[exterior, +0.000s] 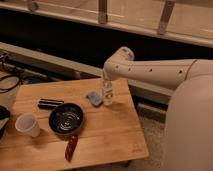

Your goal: Stand the bottle upright

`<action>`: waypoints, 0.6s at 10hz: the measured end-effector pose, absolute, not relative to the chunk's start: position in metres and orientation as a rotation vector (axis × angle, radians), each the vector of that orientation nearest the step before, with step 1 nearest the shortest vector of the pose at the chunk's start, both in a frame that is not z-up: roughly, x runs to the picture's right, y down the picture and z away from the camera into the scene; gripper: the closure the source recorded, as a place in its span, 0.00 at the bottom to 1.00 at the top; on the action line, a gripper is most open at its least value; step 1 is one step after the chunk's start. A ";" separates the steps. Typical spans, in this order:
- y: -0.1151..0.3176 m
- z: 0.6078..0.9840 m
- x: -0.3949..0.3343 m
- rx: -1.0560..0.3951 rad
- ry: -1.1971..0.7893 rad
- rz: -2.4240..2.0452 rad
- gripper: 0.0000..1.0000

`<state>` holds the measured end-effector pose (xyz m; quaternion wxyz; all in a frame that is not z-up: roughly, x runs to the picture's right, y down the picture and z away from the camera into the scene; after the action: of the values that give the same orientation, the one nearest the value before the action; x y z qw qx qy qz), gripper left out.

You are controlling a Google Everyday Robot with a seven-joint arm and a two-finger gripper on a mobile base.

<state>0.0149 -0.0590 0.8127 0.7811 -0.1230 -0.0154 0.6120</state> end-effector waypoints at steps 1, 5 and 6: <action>-0.057 0.813 0.016 -0.263 -0.029 1.321 1.00; -0.052 0.820 0.033 -0.257 -0.005 1.357 1.00; -0.048 0.825 0.036 -0.266 -0.005 1.367 1.00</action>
<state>0.0358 -0.0483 0.8250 0.7671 -0.1227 -0.0023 0.6296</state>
